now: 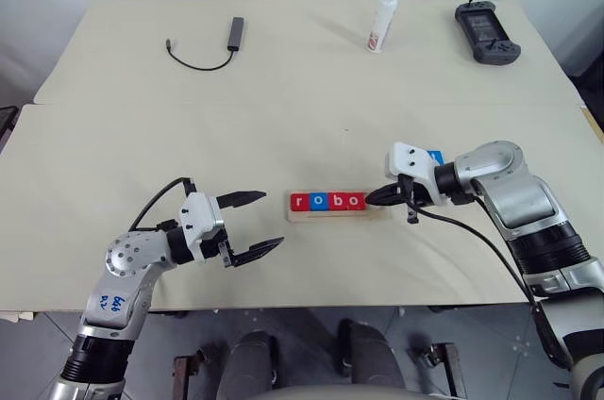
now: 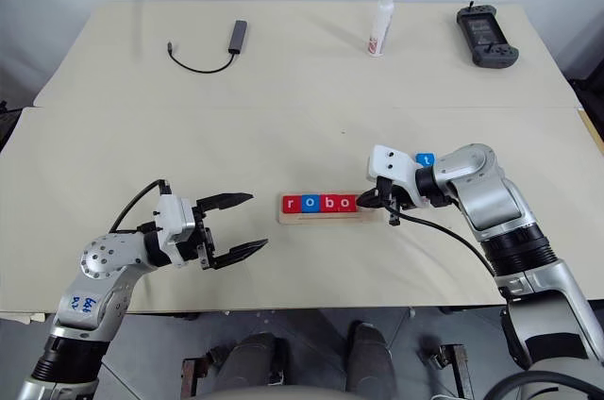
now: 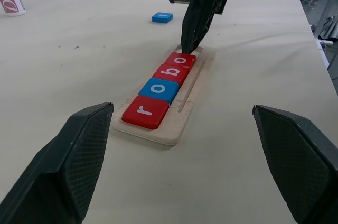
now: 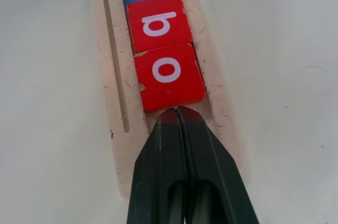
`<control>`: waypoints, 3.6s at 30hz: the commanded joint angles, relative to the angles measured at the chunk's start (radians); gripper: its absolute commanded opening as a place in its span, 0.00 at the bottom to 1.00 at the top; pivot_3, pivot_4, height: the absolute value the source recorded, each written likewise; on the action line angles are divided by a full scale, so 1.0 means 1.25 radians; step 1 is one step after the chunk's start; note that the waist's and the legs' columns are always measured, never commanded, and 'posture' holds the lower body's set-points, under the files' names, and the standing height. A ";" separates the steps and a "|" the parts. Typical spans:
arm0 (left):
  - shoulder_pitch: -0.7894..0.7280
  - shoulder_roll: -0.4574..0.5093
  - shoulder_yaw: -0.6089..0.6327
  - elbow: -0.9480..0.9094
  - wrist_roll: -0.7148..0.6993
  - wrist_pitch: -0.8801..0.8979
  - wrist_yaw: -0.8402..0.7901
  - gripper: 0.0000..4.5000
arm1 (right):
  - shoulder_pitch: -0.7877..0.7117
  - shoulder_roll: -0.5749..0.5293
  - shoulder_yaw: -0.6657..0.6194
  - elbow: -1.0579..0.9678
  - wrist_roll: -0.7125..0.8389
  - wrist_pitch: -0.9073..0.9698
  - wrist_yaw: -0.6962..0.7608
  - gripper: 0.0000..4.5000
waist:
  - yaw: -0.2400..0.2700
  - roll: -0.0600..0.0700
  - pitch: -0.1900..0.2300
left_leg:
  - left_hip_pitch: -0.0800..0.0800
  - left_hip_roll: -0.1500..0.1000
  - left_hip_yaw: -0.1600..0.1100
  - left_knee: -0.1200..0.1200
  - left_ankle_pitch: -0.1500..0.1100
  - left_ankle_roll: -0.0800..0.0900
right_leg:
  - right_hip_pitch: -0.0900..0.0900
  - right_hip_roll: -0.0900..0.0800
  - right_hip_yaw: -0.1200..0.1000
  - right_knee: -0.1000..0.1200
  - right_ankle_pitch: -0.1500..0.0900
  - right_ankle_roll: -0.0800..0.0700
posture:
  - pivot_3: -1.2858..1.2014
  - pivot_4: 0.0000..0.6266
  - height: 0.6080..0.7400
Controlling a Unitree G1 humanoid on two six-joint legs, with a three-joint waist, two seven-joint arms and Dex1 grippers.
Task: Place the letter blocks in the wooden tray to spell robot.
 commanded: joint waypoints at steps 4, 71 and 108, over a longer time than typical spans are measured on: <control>-0.012 -0.004 -0.003 -0.010 -0.005 -0.009 -0.008 1.00 | 0.050 -0.047 -0.120 -0.101 0.089 0.019 -0.001 0.00 | 0.006 0.000 0.000 | -0.001 0.000 -0.001 0.000 0.000 0.000 | 0.000 0.000 0.000 0.000 0.000 0.000 | 0.52 0.24 1.00; -0.038 -0.038 0.013 0.016 -0.015 -0.002 0.001 1.00 | 0.146 0.211 -0.428 -0.126 0.185 0.343 -0.863 0.33 | 0.002 0.000 -0.001 | 0.006 0.000 0.004 -0.008 0.000 0.000 | 0.001 0.000 0.003 0.000 -0.001 -0.002 | 0.52 0.24 1.00; -0.100 -0.035 -0.010 0.070 -0.019 0.007 -0.088 1.00 | 0.460 -0.259 -0.351 -0.241 0.161 -0.101 -0.141 0.92 | 0.000 -0.001 0.000 | 0.007 -0.001 0.004 -0.010 0.000 0.001 | 0.002 0.000 0.003 -0.004 -0.001 -0.001 | 0.52 0.24 1.00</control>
